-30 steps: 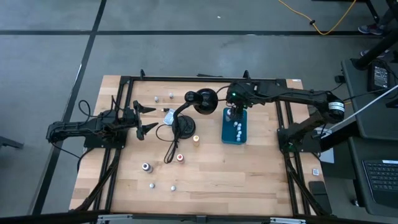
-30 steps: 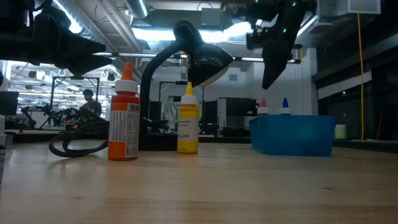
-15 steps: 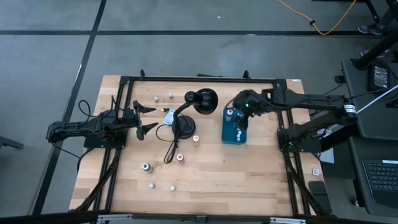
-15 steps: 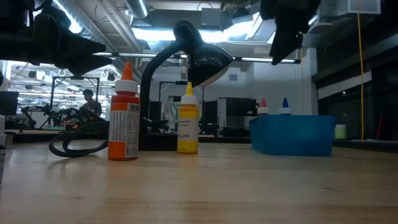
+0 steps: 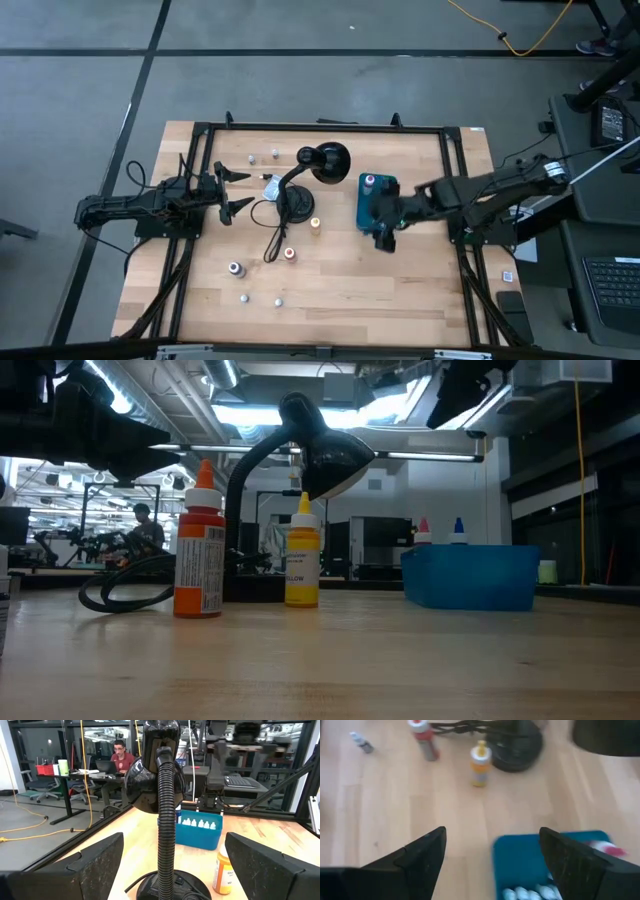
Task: Pick & Place food coloring
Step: Put the large yellow food coloring bottle into the blue bin
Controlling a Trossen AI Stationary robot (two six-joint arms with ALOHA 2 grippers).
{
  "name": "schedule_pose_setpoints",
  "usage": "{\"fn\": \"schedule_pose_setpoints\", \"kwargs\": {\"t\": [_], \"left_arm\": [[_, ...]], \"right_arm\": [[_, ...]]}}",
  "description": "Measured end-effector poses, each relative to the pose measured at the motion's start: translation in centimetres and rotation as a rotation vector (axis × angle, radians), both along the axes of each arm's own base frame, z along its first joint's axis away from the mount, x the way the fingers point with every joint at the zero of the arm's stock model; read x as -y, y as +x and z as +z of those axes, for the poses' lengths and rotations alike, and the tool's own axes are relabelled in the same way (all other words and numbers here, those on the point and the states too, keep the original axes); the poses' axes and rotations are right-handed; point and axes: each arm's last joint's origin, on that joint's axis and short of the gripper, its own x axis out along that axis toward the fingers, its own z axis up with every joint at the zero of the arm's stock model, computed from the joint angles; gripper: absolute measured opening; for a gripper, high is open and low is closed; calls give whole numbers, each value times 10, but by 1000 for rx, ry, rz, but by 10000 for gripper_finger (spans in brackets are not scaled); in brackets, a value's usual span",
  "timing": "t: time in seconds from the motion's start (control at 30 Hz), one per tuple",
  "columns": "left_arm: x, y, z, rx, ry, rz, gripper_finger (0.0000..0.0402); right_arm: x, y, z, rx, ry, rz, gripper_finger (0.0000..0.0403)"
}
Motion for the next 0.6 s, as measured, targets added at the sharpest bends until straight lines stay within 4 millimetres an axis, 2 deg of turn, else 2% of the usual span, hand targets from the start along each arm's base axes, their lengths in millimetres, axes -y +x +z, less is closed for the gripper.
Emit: {"fn": "schedule_pose_setpoints", "kwargs": {"t": [0.13, 0.3, 0.6], "left_arm": [[0, 0, 0, 0, 0, 0, 345], [0, 0, 0, 0, 0, 0, 345], [0, 0, 0, 0, 0, 0, 345]], "right_arm": [[-20, 15, -12, 33, 22, -1, 317], [-37, 35, -32, 75, 30, -115, 317], [-45, 72, -73, 151, 69, -328, 317]]}}
